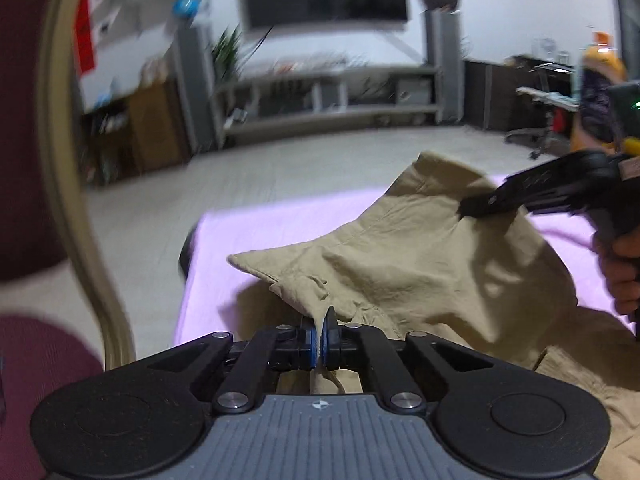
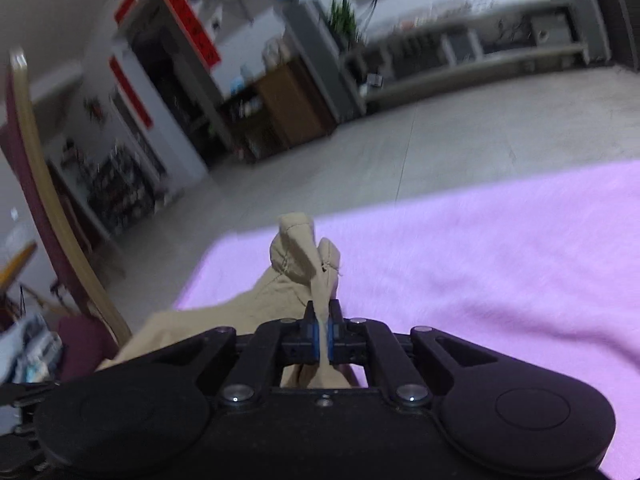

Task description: Fold clothes

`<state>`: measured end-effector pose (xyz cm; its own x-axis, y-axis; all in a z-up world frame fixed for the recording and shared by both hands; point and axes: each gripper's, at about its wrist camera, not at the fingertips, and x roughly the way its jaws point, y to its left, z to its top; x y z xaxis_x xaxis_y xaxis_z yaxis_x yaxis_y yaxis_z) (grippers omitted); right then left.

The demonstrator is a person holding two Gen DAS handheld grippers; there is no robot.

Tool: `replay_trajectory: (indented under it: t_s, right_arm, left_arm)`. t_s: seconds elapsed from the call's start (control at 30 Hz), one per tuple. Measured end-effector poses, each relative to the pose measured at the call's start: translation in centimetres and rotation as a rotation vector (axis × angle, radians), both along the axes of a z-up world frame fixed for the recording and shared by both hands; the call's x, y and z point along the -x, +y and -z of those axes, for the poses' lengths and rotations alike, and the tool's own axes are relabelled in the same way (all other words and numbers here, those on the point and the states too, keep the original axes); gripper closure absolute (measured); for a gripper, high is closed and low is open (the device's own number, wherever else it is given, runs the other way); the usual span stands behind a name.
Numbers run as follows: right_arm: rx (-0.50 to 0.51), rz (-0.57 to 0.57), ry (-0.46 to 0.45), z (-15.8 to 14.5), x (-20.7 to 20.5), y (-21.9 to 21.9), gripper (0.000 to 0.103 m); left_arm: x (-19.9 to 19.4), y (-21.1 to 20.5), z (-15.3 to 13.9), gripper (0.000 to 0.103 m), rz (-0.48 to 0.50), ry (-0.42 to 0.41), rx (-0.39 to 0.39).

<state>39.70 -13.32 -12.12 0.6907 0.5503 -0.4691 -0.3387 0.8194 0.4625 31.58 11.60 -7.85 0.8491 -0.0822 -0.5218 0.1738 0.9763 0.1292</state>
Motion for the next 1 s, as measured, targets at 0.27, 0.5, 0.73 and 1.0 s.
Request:
replay_trajectory:
  t_s: [0.27,0.5,0.73,1.0]
  right_arm:
    - [0.134,0.114,0.005,-1.9,1.6,-3.5,0.055]
    - [0.053,0.114,0.273,-3.5,3.5,-7.6,0.029]
    - [-0.073,0.106,0.348,-8.1,12.7,-10.2,0.020]
    - [-0.249,0.204,0.550,-0.5,19.1,-12.7,0.022]
  left_arm:
    - [-4.3,-0.2,1.9,0.069,-0.112,0.186,0.102]
    - [1.4,4.2,-0.9,0.059,-0.210,0.275,0.284]
    - [9.2,6.1,-2.0,0.050,-0.309,0.364,0.427]
    - [15.6,6.9,2.8,0.049,-0.437,0.503,0.640]
